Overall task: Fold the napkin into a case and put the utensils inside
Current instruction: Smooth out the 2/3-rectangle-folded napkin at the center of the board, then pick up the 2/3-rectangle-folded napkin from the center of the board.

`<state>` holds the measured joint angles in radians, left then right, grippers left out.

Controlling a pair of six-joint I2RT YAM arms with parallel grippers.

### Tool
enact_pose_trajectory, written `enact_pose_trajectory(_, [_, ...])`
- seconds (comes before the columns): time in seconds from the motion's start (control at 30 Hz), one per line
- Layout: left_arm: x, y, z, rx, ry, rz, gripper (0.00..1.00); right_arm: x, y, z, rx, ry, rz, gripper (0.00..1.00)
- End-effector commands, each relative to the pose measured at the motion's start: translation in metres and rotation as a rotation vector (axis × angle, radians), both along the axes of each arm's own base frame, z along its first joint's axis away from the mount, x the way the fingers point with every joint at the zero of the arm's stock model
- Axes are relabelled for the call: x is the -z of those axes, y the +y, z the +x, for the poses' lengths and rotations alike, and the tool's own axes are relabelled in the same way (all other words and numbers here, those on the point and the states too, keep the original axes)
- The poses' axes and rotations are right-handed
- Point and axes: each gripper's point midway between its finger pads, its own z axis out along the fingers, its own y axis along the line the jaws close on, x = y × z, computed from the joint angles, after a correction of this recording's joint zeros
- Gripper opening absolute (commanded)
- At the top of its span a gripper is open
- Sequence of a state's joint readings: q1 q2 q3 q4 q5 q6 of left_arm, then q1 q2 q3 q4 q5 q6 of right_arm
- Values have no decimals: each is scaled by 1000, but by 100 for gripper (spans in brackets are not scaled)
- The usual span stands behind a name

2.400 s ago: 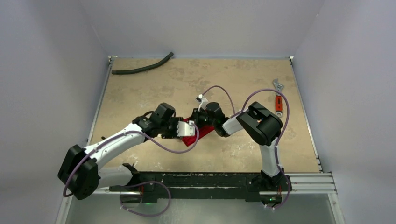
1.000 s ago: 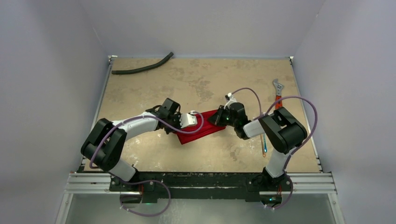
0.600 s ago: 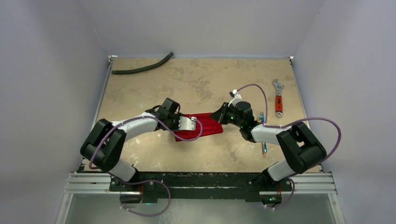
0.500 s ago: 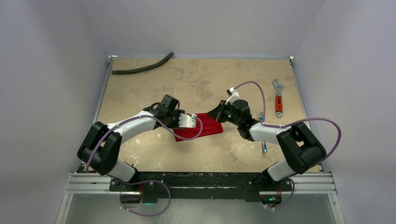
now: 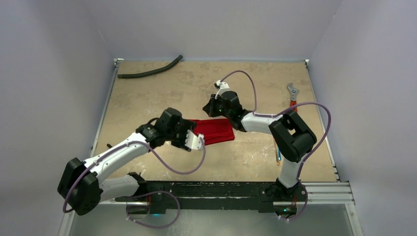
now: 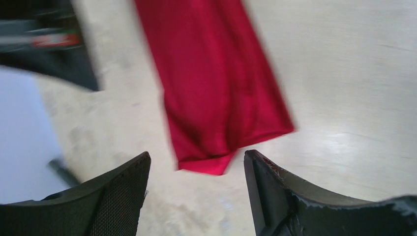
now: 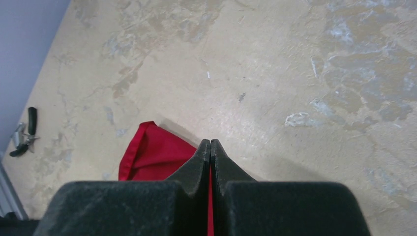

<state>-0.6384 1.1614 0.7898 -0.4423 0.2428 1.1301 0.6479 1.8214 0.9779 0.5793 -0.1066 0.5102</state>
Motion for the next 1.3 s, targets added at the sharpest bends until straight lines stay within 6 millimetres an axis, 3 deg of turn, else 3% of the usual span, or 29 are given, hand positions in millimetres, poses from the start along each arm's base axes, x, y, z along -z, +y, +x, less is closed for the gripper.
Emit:
enact_pose_trajectory(0.0, [40, -5, -40, 187, 33, 61, 68, -25, -2, 12, -2, -93, -41, 0])
enact_pose_trajectory(0.2, [71, 1, -41, 270, -27, 139, 66, -32, 14, 0, -141, -139, -16, 0])
enact_pose_trajectory(0.3, [77, 3, -40, 296, -77, 154, 66, -40, 30, -17, -261, -156, 50, 0])
enact_pose_trajectory(0.43, [88, 5, -43, 332, -98, 166, 65, -31, 53, -46, -397, -151, 63, 0])
enact_pose_trajectory(0.5, [93, 4, -41, 334, -90, 173, 62, -23, 55, -54, -415, -144, 54, 0])
enact_pose_trajectory(0.77, [109, -4, -34, 349, -52, 196, 47, 8, 53, -55, -421, -120, 4, 0])
enact_pose_trajectory(0.9, [114, -2, -32, 344, -47, 214, 39, 40, 47, -59, -416, -64, -35, 0])
enact_pose_trajectory(1.03, [113, -3, -26, 316, -72, 205, 38, 73, 33, -62, -371, -12, -90, 0])
enact_pose_trajectory(1.27, [110, -7, -11, 262, -83, 180, 32, 96, 19, -72, -321, 35, -102, 0])
